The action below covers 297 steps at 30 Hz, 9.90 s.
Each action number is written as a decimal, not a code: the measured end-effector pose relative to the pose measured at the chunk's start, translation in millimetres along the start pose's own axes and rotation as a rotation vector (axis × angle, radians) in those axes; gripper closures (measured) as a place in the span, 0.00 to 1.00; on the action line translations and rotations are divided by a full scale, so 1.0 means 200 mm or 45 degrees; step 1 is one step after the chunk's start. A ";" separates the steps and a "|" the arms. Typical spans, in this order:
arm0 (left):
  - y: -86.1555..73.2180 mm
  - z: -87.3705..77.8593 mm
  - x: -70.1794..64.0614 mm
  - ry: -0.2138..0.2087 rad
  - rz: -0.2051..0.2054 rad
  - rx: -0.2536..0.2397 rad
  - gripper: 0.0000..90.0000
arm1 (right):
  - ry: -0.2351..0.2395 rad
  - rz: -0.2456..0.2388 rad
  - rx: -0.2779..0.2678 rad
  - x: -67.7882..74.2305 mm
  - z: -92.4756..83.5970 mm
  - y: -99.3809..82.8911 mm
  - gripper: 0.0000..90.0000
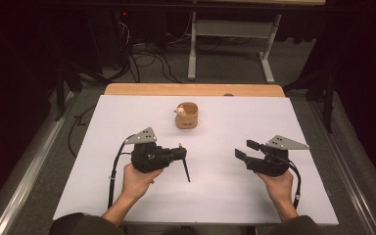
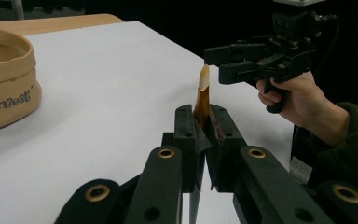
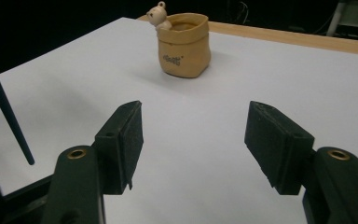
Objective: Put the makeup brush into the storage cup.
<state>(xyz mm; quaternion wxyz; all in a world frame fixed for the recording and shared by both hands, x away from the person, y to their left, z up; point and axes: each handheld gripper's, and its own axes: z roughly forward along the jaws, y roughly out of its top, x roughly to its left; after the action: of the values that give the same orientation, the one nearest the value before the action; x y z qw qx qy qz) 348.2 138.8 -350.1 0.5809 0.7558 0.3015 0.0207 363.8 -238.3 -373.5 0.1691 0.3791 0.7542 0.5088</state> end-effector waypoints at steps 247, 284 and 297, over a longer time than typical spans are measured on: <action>0.57 0.41 0.60 0.510 -0.044 0.142 0.54 | -0.126 0.036 -0.013 -0.10 -0.17 -0.24 0.31; 0.52 0.08 0.42 0.471 0.046 -0.001 0.41 | -0.139 0.042 -0.020 -0.09 -0.18 -0.24 0.31; 0.46 -0.01 0.36 0.459 0.078 -0.023 0.40 | -0.134 0.037 -0.030 -0.09 -0.18 -0.24 0.31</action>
<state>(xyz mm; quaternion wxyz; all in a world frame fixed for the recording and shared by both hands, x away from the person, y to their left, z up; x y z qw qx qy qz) 444.9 161.6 -291.0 0.5233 0.7435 0.3774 0.1761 332.8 -284.4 -403.5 0.2057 0.4142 0.7325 0.4995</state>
